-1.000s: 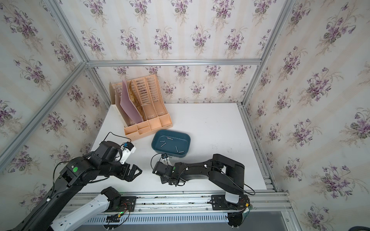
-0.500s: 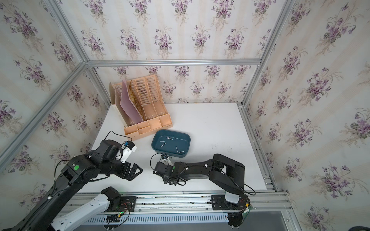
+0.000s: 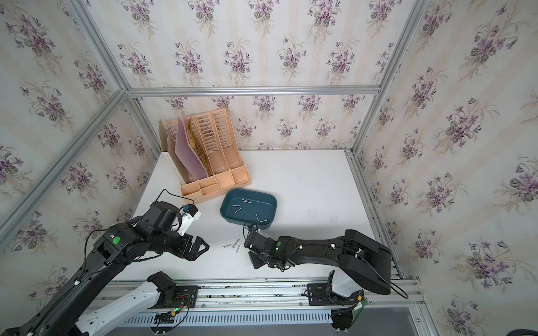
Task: Put the screws on the desktop into the storage box
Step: Pick up the screw from the center of the board, then place the screw in the storage box.
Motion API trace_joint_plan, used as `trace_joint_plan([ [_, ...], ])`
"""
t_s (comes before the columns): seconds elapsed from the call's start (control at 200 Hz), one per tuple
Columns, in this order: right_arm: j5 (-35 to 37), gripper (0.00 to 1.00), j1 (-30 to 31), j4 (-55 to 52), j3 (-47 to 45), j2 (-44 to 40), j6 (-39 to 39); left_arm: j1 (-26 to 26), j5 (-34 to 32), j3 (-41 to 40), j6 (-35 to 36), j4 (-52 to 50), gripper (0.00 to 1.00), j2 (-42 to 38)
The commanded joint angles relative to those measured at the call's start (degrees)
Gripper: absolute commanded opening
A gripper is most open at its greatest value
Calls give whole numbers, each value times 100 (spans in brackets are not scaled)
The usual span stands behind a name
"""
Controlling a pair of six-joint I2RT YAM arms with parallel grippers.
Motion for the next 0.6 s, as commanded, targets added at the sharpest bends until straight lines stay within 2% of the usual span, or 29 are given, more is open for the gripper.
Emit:
trace_joint_plan([
  [0.0,-425,0,-209,494,-222,-526,-106,2,58,-7,37,177,99,26],
  [0.175,-510,0,-725,114,-186,-1504,-371,2,112,-36,16,289,99,75],
  [0.295,-546,0,-1162,-185,123,-1829,-656,2,128,-36,-19,390,99,120],
  [0.42,-537,0,-1500,-355,608,-1655,-1019,2,140,-10,-54,462,99,206],
  [0.595,-488,0,-1782,-433,1399,-849,-1463,2,99,-23,-126,552,99,285],
])
